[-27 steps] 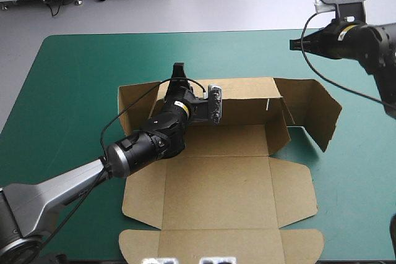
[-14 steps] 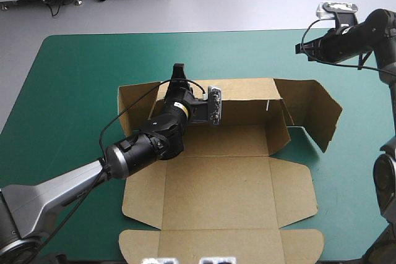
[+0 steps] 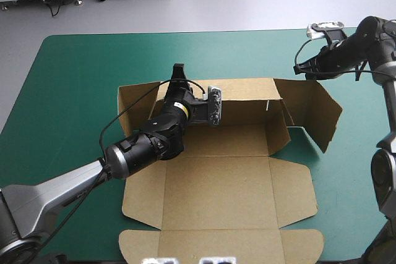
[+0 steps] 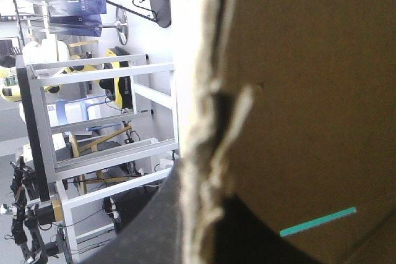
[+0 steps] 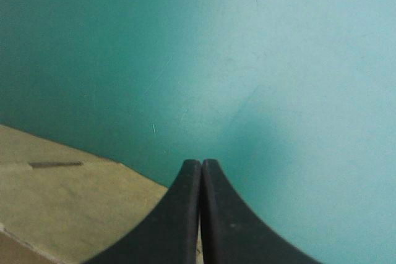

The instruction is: Fold the box

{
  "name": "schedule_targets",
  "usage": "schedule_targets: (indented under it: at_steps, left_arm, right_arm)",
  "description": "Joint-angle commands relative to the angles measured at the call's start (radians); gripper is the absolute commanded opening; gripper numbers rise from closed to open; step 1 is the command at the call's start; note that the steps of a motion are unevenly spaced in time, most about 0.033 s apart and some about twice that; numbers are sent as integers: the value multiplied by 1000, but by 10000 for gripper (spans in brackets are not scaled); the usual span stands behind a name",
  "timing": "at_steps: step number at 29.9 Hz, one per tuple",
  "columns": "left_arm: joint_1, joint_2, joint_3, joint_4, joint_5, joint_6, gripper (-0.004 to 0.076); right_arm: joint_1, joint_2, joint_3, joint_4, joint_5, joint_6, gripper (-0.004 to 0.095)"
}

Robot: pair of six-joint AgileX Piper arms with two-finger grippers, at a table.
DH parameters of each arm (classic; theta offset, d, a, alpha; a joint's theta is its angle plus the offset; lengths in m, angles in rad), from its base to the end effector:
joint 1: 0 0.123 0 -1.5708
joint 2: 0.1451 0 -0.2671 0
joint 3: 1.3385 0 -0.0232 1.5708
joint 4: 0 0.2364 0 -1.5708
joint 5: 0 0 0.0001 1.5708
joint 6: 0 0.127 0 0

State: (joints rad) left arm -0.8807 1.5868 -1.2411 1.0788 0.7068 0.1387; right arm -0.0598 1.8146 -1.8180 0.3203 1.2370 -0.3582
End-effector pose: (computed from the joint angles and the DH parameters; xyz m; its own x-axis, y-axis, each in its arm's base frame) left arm 0.2857 -0.2318 0.2863 0.1284 0.9898 -0.0617 0.4947 -0.0100 0.8690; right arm 0.3878 0.0146 0.3050 -0.8575 -0.1852 -0.4800 -0.2908 0.9441 0.1551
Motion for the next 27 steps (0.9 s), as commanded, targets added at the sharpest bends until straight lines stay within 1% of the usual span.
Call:
schedule_targets:
  at_steps: [1,4,9,12,16,20,27]
  left_arm:
    - [-7,-23,-6,-60,19,-15,-9]
    - [-7,-23,-6,-60,21,-15,-9]
    - [-7,-23,-6,-60,21,-15,-9]
    - [-7,-23,-6,-60,21,-15,-9]
    - [-7,-23,-6,-60,21,-15,-9]
    - [-7,-23,-6,-60,29,-15,-9]
    - [-7,-23,-6,-60,33,-15,-9]
  right_arm:
    - [-23,-102,63,17,19,-66,-20]
    - [-60,-144,142,65,11,-114,-20]
    - [-151,-218,258,263,7,-264,-20]
    - [-185,-248,329,339,0,-355,-20]
    - [-183,-253,411,392,-54,-427,-18]
    - [-183,-253,507,517,-78,-524,-18]
    - [-183,-271,630,579,-75,-636,-18]
